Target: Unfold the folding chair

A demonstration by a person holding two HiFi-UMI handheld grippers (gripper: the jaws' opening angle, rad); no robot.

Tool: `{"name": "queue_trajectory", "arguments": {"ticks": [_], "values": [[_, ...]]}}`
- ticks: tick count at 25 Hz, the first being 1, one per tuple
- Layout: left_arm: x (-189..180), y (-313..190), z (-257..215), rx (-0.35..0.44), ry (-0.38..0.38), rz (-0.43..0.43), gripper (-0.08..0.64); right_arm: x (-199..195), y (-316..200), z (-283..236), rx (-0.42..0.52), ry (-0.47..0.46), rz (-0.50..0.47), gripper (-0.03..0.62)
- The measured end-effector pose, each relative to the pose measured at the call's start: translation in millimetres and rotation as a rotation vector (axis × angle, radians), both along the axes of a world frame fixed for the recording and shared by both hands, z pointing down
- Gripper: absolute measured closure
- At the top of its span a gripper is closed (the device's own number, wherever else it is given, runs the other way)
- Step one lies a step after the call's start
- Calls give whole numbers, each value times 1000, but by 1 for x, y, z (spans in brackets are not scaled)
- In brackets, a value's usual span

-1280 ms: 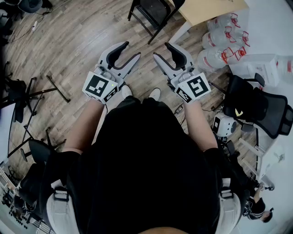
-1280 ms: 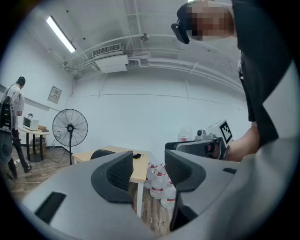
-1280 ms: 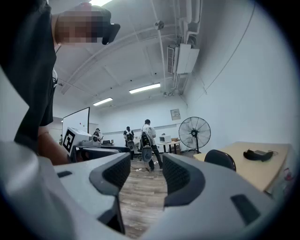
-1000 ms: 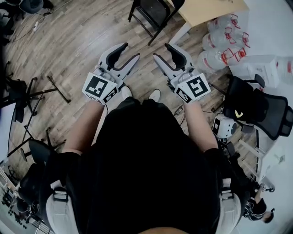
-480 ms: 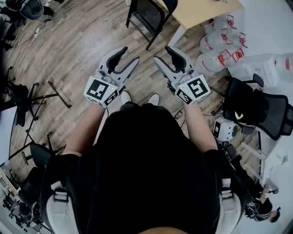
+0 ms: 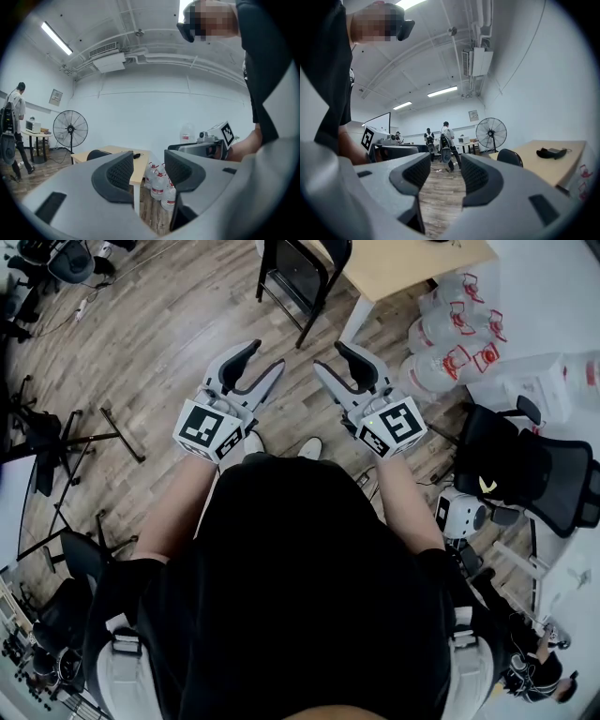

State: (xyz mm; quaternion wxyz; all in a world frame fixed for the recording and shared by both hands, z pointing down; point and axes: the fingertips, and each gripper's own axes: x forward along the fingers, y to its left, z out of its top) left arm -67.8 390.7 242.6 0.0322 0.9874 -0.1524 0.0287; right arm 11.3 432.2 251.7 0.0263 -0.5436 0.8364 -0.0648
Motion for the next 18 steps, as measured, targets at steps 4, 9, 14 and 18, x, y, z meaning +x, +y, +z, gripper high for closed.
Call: {"name": "queue_trajectory", "arguments": {"ticks": [4,9,14,18], "values": [[15,5,-2,14,-1,-13,359,18,3,-1,7,2,-5,390],[31,-1,-1,22,-11,-8,359,35,-5,0,7,-6,1,390],[37,-34,4,17,-4,-20,360,43,-34,8,-9,-13,9,390],[39,-77,11,2,11,-20,360,45,-71,15,-31,7,12,390]]}}
